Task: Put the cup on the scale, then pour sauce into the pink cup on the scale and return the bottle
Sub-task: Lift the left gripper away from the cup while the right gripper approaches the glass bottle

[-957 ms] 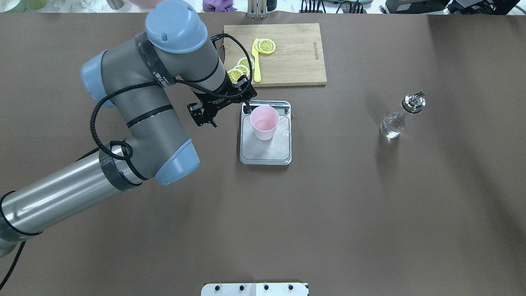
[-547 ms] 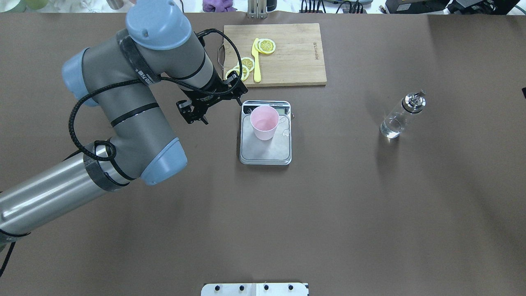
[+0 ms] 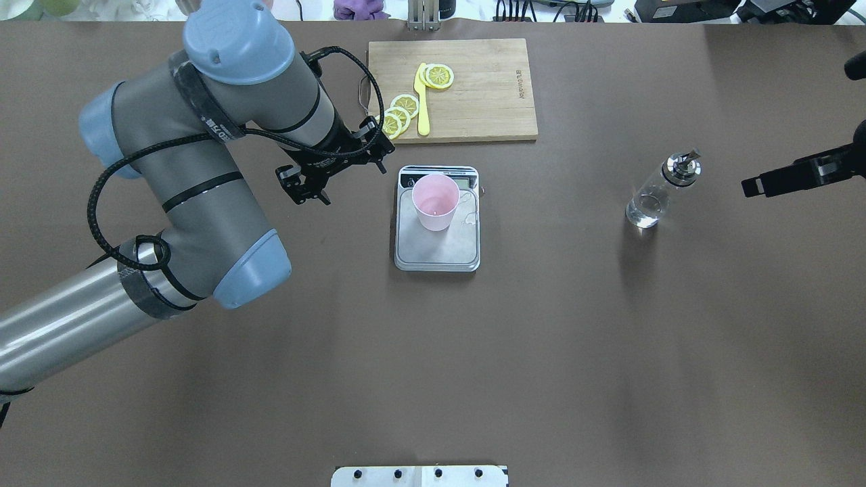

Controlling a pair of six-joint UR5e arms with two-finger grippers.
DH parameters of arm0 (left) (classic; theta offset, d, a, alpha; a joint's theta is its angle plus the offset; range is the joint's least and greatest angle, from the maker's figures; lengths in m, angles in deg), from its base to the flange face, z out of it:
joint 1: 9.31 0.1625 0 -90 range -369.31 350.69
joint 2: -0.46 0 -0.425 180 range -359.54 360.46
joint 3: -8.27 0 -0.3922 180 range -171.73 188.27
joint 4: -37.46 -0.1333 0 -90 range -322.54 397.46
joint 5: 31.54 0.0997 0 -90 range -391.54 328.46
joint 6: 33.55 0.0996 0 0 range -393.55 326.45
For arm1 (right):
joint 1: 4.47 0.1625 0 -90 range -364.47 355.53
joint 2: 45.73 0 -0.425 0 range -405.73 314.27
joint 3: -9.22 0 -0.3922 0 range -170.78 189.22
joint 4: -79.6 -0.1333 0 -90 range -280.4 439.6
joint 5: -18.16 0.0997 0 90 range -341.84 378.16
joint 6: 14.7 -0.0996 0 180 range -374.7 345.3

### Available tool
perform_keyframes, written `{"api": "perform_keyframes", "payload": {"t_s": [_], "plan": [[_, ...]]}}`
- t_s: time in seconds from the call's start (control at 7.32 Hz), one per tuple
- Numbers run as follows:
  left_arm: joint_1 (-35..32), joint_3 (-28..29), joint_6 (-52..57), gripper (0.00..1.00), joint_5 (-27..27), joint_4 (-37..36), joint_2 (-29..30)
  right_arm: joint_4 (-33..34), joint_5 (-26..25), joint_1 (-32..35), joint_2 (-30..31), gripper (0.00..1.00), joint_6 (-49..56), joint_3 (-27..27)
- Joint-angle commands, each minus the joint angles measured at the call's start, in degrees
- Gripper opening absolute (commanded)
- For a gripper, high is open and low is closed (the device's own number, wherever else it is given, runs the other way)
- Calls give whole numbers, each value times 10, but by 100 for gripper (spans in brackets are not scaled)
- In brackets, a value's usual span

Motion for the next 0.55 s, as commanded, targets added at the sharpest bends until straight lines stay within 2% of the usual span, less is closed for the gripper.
{"api": "perform_keyframes", "payload": {"t_s": [0.0, 0.27, 0.41], "plan": [[-2, -3, 0, 98, 0, 0, -6, -38, -136, -85, 29, 100, -33, 0], [-1, -3, 1, 98, 0, 0, -8, -70, -162, -106, 42, 100, -78, 6], [-1, -3, 1, 98, 1, 0, -12, -100, -200, -134, 47, 100, -111, 15]]}}
